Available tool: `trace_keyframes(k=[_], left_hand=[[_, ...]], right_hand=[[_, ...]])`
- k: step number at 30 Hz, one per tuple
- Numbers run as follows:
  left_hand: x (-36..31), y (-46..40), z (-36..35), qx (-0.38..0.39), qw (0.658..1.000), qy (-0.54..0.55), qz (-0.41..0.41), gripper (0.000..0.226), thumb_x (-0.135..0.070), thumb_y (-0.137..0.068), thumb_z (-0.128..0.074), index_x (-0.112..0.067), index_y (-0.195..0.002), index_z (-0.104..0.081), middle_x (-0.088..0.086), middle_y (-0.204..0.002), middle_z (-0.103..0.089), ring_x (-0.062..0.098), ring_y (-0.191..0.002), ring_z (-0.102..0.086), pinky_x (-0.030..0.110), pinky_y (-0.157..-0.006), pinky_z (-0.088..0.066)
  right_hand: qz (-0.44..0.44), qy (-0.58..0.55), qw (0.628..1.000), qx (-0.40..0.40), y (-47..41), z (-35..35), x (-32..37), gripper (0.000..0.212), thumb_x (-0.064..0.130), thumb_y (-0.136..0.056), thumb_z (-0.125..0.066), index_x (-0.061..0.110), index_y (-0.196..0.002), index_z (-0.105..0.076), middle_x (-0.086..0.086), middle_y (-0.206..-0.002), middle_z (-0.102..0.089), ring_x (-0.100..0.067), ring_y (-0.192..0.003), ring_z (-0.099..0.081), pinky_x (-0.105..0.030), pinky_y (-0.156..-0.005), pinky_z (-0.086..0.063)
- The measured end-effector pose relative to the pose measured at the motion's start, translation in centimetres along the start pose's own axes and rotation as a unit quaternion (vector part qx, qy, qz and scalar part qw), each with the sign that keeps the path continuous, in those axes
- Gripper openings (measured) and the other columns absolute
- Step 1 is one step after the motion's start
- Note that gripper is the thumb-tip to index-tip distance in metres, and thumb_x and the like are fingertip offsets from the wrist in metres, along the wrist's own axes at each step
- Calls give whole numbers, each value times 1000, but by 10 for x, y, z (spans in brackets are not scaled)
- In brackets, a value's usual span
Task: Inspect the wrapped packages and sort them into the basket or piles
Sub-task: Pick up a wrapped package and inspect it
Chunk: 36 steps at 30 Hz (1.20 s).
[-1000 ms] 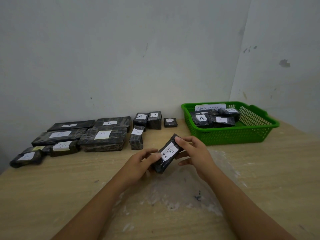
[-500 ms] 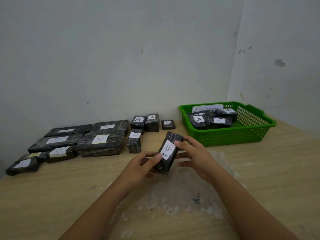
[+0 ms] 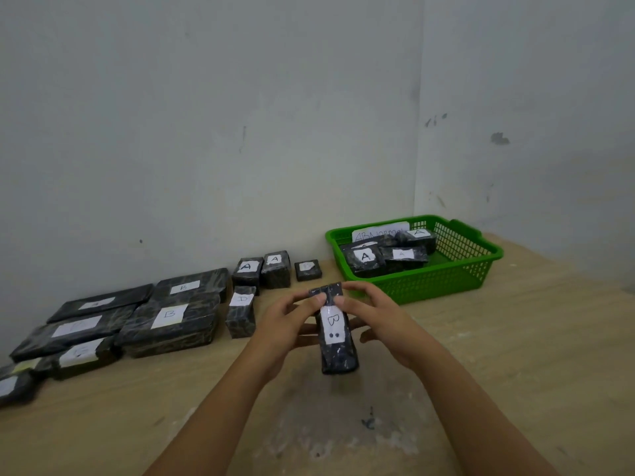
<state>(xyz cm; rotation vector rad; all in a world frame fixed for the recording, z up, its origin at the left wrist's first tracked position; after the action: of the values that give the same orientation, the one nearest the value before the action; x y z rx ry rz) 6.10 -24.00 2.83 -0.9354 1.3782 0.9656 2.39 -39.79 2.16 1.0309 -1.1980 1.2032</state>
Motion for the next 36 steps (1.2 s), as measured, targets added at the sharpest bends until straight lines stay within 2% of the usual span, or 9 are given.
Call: trace_keyframes(k=[5, 7, 10, 13, 18, 22, 25, 28, 36], left_hand=[[-25, -25, -37, -5, 998, 55, -11, 31, -24, -94, -72, -5, -119, -67, 15, -102, -77, 26, -75, -76, 30, -63, -60], [-32, -40, -56, -3, 998, 67, -20, 36, -24, -92, -76, -6, -121, -65, 17, -107, -77, 31, -83, -77, 32, -66, -62], [-42, -60, -87, 2, 997, 71, -32, 44, -28, -86, -81, -10, -121, -62, 14, -108, -75, 30, -86, -78, 35, -69, -62], [-50, -80, -115, 13, 997, 69, -43, 46, -34, -84, -82, -14, -121, -62, 10, -108, -75, 25, -90, -78, 41, -79, -64], [-58, -107, -108, -70, 984, -109, -125, 37, -61, -90, -66, -33, -114, -66, -16, -111, -67, 0, -99, -62, 23, -77, -50], [-47, -122, -103, -107, 945, -245, -187, 28, -50, -94, -67, -29, -113, -69, -12, -115, -62, 7, -105, -56, 27, -81, -43], [-37, -134, -108, -106, 910, -338, -216, 27, -45, -91, -73, -30, -113, -68, -6, -123, -60, 19, -123, -54, 42, -101, -46], [-30, -144, -110, -109, 869, -436, -207, 42, -52, -86, -75, -34, -123, -65, -5, -140, -54, 26, -147, -35, 52, -119, -29], [-20, -150, -103, -86, 898, -394, -177, 45, -51, -87, -75, -33, -126, -62, -3, -147, -48, 20, -151, -26, 52, -121, -29]], right_hand=[[22, 32, 996, -85, 6, 52, 15, 45, 54, -80, -80, 25, -113, -68, 2, -108, -73, -14, -93, -74, -43, -84, -63], [27, 122, 985, -115, 8, 72, 24, 59, 67, -66, -84, 29, -109, -70, 10, -101, -74, -6, -89, -72, -33, -82, -62], [36, 235, 960, -145, 9, 100, 46, 48, 56, -67, -89, 33, -103, -68, 15, -92, -73, 5, -79, -67, -12, -65, -52], [49, 316, 931, -173, -1, 130, 66, 39, 44, -74, -87, 28, -105, -70, 13, -88, -71, 3, -76, -64, -14, -60, -49], [4, 351, 909, -225, -36, 195, 81, 29, 38, -80, -83, 22, -97, -66, 13, -79, -63, -4, -70, -64, -18, -58, -53], [-37, 392, 886, -244, -85, 241, 75, 31, 38, -81, -82, 12, -91, -68, -4, -79, -70, -17, -67, -70, -34, -65, -62], [-77, 425, 869, -242, -121, 264, 52, 36, 39, -77, -83, 7, -87, -69, -10, -81, -69, -18, -65, -62, -28, -51, -47], [-121, 461, 852, -219, -145, 271, 24, 38, 40, -74, -85, 10, -76, -62, -6, -75, -62, -15, -61, -55, -26, -46, -35], [-170, 512, 818, -197, -154, 281, -7, 32, 30, -79, -77, 11, -69, -53, -5, -71, -57, -19, -62, -56, -26, -50, -39]])
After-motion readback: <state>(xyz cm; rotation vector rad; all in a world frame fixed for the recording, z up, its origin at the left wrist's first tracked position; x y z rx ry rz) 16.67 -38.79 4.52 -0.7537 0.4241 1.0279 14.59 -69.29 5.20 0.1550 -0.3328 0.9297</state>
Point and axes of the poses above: each hand's wrist, its own y-axis away from the middle knuckle, its own z-axis out of the back of the hand, x = y × z, the point moved 9 cm from there along -y, towards the middle knuckle
